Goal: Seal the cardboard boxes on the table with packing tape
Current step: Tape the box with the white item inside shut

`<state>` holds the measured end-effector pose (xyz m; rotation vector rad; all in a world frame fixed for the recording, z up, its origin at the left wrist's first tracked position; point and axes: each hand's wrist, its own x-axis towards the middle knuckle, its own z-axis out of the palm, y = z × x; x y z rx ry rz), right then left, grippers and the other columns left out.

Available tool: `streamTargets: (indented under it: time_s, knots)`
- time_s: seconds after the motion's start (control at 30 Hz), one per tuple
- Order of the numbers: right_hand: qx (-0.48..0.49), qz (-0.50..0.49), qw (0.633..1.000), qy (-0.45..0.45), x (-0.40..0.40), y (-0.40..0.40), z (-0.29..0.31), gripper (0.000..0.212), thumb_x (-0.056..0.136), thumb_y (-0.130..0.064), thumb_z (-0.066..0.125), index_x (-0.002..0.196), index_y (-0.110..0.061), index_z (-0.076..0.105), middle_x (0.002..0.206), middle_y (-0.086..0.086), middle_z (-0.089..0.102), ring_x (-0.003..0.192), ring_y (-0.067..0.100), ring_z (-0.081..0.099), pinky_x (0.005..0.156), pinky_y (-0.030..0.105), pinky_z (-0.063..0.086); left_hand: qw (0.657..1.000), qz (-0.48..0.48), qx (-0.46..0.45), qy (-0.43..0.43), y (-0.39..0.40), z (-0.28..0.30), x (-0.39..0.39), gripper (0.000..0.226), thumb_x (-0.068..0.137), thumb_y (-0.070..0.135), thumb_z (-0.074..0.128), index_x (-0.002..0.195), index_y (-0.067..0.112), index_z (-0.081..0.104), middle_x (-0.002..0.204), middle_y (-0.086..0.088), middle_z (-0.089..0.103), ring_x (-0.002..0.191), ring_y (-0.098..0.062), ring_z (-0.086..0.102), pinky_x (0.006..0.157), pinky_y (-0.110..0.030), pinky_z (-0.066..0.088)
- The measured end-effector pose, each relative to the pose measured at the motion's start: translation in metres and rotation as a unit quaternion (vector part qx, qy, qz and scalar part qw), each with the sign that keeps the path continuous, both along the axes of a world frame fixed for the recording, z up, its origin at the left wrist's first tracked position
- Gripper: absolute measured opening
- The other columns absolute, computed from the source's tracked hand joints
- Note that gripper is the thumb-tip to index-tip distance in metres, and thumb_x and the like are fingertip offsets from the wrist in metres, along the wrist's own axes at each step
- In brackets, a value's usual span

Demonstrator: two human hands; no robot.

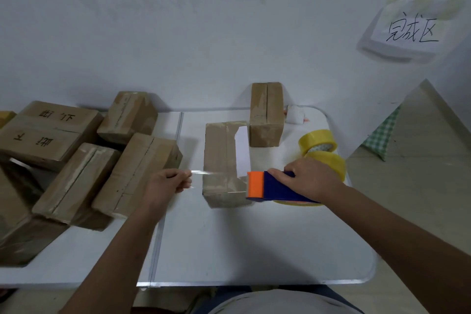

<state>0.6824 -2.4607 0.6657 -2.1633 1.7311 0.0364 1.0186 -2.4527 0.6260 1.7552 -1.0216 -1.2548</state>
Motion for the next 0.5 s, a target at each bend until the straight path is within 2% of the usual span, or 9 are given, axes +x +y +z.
streamTargets:
  time_s: [0.13,0.3,0.5]
  knots:
    - [0.017,0.015,0.998,0.050,-0.013,0.001,-0.006,0.059,0.090,-0.073,0.026,0.065,-0.028,0.055,0.058,-0.007,0.055,0.059,0.006,0.054,0.052,0.021,0.034,1.000,0.011,0.017,-0.009,0.005,-0.005,0.009,0.015,0.094,0.021,0.066,0.089,0.008,0.074,0.077,-0.005,0.071,0.073,-0.013,0.064,0.070,-0.021,0.051]
    - [0.008,0.002,0.998,0.068,-0.019,-0.001,-0.015,0.065,0.088,-0.076,0.023,0.071,-0.025,0.059,0.061,-0.006,0.055,0.061,0.008,0.054,0.053,0.022,0.034,0.999,0.016,0.035,0.025,0.010,-0.012,0.003,0.017,0.096,0.021,0.063,0.091,0.010,0.074,0.083,-0.008,0.073,0.076,-0.015,0.068,0.074,-0.024,0.053]
    - [0.012,-0.009,0.997,0.073,-0.023,-0.007,-0.017,0.068,0.080,-0.084,0.023,0.058,-0.026,0.050,0.061,-0.004,0.055,0.060,0.010,0.054,0.052,0.024,0.033,0.996,0.056,0.048,0.040,0.018,-0.024,-0.006,0.017,0.095,0.019,0.065,0.087,0.010,0.076,0.077,-0.007,0.073,0.073,-0.015,0.068,0.070,-0.024,0.053]
